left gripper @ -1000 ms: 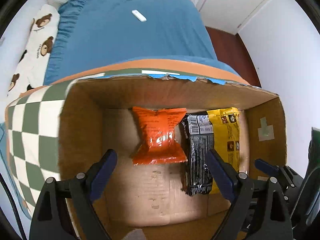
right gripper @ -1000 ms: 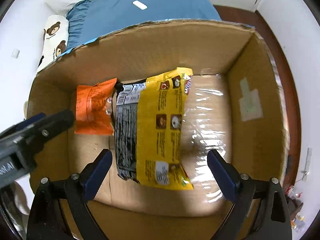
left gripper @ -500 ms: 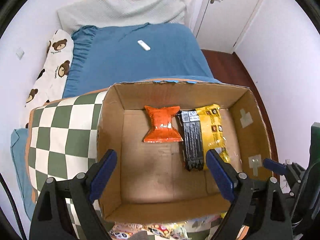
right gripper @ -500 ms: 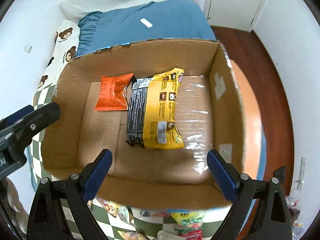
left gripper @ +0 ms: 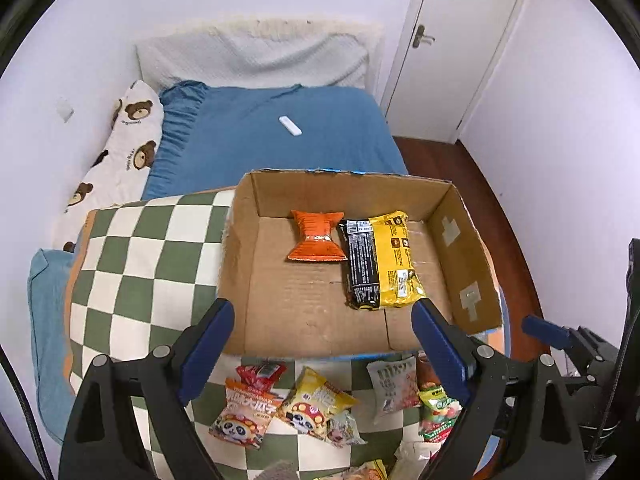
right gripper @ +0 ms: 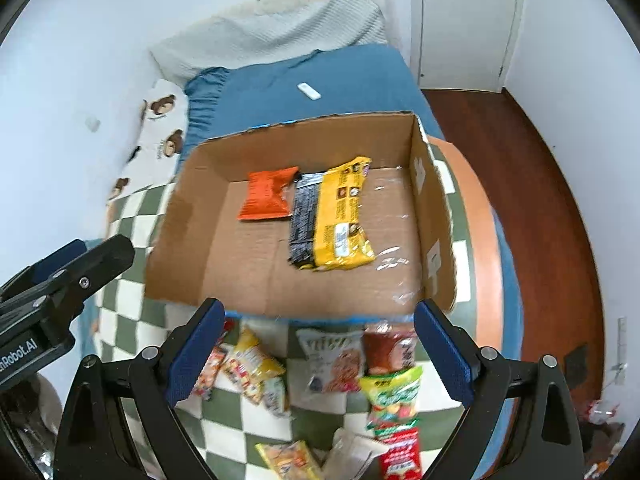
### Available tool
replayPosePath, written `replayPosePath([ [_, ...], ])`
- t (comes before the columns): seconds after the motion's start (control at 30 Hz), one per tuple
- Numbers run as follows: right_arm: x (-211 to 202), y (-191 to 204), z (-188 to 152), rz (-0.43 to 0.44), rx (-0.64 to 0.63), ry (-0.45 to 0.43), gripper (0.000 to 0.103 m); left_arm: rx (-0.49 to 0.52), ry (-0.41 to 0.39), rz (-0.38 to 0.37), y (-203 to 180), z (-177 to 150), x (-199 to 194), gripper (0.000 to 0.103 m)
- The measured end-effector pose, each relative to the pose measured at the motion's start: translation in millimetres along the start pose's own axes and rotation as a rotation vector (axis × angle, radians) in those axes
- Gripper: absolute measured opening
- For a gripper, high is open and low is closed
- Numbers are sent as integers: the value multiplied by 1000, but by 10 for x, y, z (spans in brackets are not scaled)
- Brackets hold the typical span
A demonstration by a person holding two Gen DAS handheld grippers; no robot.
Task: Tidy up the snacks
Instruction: 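Lift both tools out of the box back toward the snacks, then grasp the orange panda seed bag with the left tool while the right grasps the yellow GUOBA bag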
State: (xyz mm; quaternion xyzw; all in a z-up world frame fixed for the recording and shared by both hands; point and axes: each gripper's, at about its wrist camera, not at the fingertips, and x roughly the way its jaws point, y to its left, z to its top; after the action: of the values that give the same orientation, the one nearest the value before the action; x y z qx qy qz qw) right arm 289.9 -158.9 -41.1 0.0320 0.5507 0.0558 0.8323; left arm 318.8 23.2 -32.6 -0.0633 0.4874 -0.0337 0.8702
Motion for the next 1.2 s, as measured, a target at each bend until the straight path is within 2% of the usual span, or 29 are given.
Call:
replayPosePath([
  [0.07,-23,-2,-124,27,7,6,98,-8,-11,12,36,-122,-80,91],
  [0.2,225,-36,-456,97,28,91,98,-21,18,89,203,-467,-47,91],
  [0.33,712,-134,-806,169,104,216,98,-20,115,182,452,-857,267,91],
  [0.43,982,-170,-1047,191,156,275,97,-17,223,209,666,-1108,624,91],
  [0.57,1197,-150,-1277,188,198,307,86,92,337,241,769,-1344,1113,91],
  [0.73,1306,-13,-1355,157,240,297,83,257,449,224,725,-1562,1640,91],
  [0.8,1304,61,-1345,162,262,282,81,317,469,227,683,-1650,1802,91],
  [0.87,1319,152,-1327,176,284,266,77,331,473,217,675,-1703,1885,77],
  [0.9,1339,196,-1320,181,297,265,76,306,480,206,714,-1726,1910,59],
  [1.07,1547,399,-1304,215,371,288,72,41,498,166,1214,-1808,1784,59],
  [1.2,1812,578,-1277,178,396,310,72,-151,513,150,1632,-1939,1677,59],
])
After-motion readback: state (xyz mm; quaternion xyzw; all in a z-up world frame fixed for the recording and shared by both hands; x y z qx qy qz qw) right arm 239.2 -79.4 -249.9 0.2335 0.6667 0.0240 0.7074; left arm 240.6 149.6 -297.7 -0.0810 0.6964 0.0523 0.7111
